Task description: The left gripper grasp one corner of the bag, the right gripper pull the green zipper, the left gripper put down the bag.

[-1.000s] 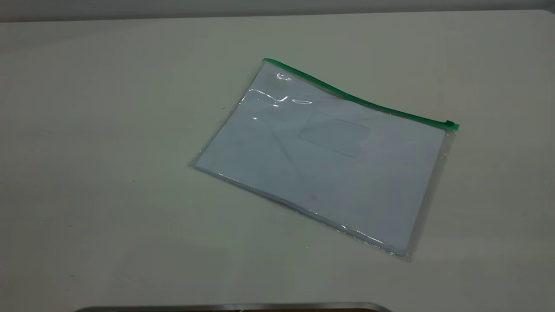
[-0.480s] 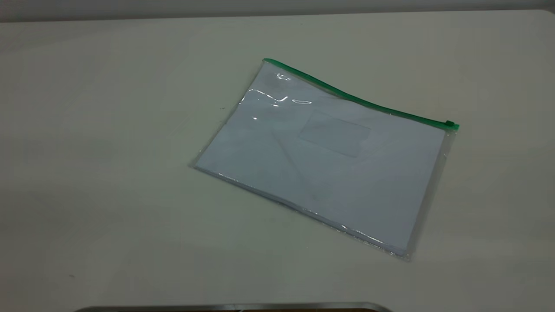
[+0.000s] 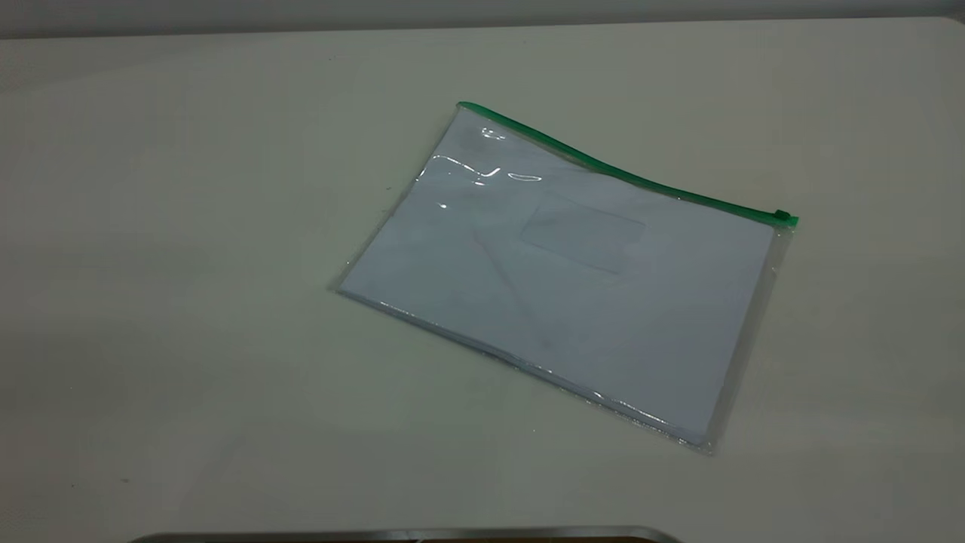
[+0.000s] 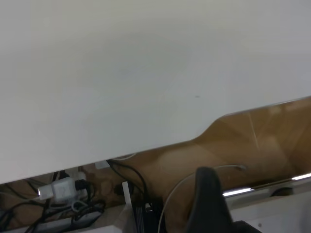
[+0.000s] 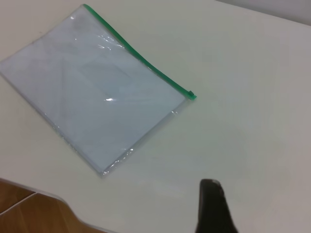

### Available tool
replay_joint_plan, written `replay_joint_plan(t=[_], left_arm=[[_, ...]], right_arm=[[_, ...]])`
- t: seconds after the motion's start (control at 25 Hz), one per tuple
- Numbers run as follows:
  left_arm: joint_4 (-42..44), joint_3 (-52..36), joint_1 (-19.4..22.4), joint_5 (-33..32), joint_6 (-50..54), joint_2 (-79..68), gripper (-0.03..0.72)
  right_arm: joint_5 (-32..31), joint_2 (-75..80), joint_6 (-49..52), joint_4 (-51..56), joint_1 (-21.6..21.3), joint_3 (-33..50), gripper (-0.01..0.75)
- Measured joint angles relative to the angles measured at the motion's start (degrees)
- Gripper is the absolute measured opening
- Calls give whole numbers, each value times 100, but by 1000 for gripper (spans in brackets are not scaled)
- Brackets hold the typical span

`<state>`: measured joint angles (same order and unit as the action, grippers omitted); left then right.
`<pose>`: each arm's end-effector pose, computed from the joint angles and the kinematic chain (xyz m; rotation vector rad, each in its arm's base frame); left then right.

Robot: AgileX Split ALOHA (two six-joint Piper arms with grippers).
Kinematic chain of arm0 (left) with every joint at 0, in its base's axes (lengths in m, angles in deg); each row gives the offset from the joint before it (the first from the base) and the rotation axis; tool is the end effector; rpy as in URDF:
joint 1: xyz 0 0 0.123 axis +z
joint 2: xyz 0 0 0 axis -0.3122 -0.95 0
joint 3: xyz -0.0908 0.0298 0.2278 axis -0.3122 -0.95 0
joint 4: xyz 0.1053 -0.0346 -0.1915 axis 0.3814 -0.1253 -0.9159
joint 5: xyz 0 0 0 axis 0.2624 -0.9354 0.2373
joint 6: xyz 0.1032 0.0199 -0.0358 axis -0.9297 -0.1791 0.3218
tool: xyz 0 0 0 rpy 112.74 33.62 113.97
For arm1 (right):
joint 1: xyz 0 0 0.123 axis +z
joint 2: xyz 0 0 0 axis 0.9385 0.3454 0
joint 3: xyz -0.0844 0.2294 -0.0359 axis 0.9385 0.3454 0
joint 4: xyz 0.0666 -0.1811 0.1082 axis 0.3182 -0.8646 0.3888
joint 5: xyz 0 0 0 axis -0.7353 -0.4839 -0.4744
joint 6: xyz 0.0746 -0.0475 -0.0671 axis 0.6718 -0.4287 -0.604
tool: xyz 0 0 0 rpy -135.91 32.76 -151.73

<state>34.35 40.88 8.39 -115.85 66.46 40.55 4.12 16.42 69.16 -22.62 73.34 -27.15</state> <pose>0.0557 -0.0130 0.2305 0.2526 2.4248 -0.1015 0.0176 0.0158 0.2422 -0.3477 2.0883 0.0624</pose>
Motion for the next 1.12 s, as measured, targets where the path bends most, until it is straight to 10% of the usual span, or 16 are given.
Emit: replay_joint_plan(t=[1.12], left_arm=[[115, 0, 961, 12, 226, 1557, 590]], right_arm=[[0, 0, 0, 0, 0, 0, 328]])
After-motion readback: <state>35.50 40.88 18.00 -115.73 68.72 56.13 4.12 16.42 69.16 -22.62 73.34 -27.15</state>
